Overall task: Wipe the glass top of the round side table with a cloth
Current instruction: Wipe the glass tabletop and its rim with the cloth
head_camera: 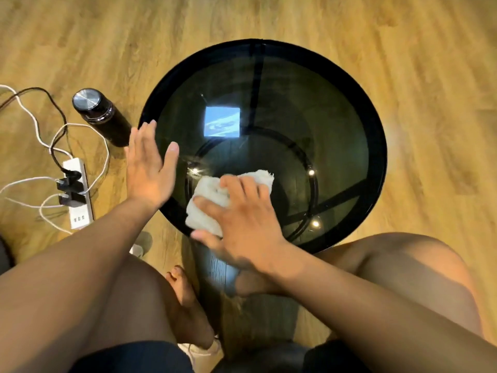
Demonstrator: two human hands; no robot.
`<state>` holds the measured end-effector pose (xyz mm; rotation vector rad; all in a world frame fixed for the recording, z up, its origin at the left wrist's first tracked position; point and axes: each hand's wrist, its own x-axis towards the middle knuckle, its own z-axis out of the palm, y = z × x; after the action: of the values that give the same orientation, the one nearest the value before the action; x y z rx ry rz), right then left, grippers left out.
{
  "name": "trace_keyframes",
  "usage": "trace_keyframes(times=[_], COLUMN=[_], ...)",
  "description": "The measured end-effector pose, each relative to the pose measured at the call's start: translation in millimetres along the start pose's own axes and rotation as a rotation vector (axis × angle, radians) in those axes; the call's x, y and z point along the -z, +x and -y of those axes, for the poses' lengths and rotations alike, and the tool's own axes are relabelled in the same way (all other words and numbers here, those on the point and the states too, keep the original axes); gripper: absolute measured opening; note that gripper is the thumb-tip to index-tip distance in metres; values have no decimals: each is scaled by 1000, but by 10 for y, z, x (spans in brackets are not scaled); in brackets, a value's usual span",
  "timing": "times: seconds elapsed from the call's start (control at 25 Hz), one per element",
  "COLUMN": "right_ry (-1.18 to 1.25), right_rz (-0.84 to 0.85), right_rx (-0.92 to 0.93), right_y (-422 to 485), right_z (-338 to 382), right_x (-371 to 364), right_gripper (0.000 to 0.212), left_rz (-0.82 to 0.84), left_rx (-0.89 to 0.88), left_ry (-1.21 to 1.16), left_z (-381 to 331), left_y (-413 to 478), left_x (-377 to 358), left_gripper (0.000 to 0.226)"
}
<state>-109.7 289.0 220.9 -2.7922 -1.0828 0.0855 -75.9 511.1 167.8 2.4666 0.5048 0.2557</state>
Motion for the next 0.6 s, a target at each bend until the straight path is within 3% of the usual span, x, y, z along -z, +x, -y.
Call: trace_keyframes(times=[0.2, 0.36, 0.44, 0.6], right_ry=[-187, -219, -146, -106], right_rz=[-60, -57, -56, -158], right_rx=[-137, -570, -725, -631], right_y=[382, 363, 146, 81], right_z=[-549, -2244, -2646, -1885], right_x=[-41, 240, 342, 218], right_gripper=[43, 42, 40, 29], left_rz=[-11, -17, -30, -37], left_rx=[18, 15, 6, 4], left_ry=[-5, -22, -21, -14], left_z=[-35, -32, -37, -49], left_y=[-7, -2, 2, 6], left_x=[9, 12, 12, 1], left_gripper=[63, 61, 60, 59])
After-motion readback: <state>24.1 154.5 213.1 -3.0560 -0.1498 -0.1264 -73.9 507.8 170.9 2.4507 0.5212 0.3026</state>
